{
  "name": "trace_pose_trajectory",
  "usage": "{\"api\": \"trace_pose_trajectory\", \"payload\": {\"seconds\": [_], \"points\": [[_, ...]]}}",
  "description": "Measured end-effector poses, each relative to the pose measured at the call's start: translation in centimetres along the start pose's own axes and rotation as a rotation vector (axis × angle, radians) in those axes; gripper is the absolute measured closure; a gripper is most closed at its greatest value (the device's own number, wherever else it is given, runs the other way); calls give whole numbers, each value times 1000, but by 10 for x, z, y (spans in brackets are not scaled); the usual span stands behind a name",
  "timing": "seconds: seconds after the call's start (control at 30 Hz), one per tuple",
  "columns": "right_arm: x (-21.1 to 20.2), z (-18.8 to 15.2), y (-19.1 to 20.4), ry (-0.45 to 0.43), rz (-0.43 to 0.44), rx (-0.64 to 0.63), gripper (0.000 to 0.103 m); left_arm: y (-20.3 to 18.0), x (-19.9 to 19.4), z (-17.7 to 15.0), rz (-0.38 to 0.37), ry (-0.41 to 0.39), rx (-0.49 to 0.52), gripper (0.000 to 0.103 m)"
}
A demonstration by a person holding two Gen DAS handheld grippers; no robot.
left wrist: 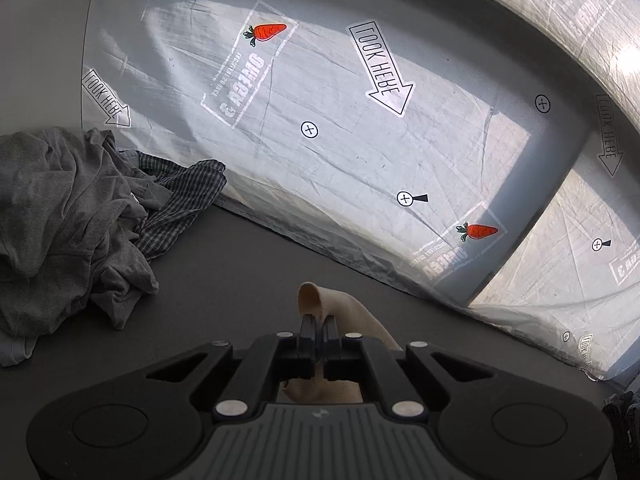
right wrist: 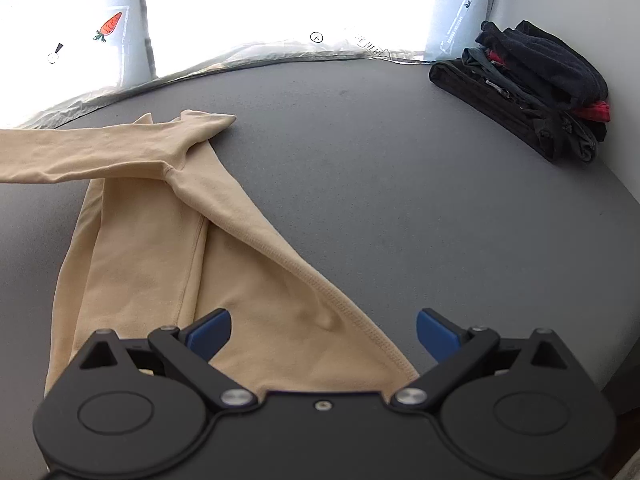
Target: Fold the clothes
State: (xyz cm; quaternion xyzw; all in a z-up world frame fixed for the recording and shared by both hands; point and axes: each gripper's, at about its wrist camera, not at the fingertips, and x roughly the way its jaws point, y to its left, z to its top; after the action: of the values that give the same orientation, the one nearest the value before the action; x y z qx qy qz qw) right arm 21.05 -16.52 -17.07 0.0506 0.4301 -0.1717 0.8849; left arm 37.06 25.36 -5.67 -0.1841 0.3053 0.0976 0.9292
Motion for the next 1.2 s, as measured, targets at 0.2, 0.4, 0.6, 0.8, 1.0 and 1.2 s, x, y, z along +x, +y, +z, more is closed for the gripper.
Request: {"api": "trace_pose_trajectory", "payload": {"seconds": [0.2,0.4,0.6,0.8,1.0,1.2], "points": [[0,0,-2,1,-4,-44,3,41,34,-52,222,197,-11,92],[4,3,-14,3,-5,-72,3,53,4,-86,193,277,-82,69],[11,2,-33,36,50,-88,27,-18,-29,-135,15,391,102,62],[17,-7,-54,87,127,-101,40,-104,-57,-206,-116,505,411,60],[23,-19,-78,133,197,-97,51,-122,-72,-255,-78,581,507,59],[22,-21,-86,142,321,-89,91,-108,-78,-269,-21,601,428,52]]}}
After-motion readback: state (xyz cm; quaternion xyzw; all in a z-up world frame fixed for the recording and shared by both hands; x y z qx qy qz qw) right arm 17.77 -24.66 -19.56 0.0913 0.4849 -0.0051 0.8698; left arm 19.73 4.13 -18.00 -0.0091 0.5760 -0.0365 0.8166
